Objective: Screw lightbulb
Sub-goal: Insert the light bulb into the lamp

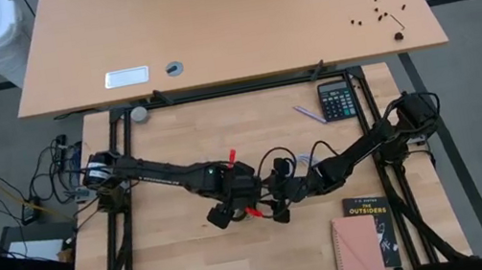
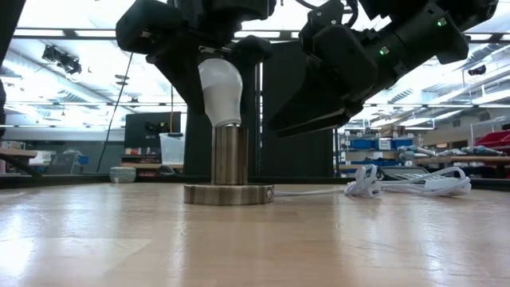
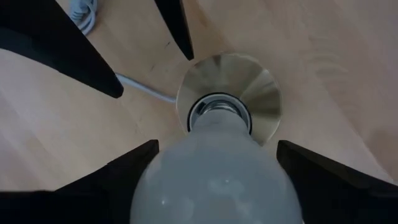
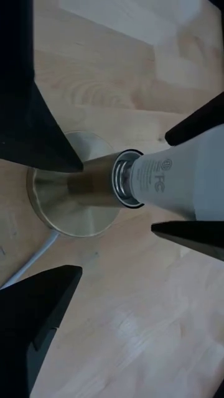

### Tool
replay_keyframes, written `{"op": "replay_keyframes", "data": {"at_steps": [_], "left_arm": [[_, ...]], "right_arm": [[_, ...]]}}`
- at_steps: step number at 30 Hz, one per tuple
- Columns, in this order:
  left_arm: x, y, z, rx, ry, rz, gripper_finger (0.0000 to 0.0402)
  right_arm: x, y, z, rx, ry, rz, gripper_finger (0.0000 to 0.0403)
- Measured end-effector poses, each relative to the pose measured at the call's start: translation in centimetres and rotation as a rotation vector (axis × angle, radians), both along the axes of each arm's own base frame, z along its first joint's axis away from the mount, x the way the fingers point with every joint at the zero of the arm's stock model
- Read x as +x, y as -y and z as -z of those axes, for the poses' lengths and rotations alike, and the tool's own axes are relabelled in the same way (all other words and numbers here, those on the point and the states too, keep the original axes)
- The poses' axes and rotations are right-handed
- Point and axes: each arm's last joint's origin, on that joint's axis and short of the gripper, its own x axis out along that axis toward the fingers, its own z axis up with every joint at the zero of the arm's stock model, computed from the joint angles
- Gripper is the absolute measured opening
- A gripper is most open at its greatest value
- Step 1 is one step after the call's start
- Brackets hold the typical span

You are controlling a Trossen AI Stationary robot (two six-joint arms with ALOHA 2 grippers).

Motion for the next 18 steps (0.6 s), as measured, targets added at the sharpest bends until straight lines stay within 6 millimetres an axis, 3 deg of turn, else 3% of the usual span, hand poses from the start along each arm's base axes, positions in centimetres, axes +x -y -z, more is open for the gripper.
{"op": "replay_keyframes", "data": {"at_steps": [18], "left_arm": [[-0.38, -1.01, 0.16, -0.027, -0.065, -0.021, 0.0332]], "right_arm": [[0.0, 0.0, 0.02, 0.009, 0.002, 0.006, 0.0268]]}}
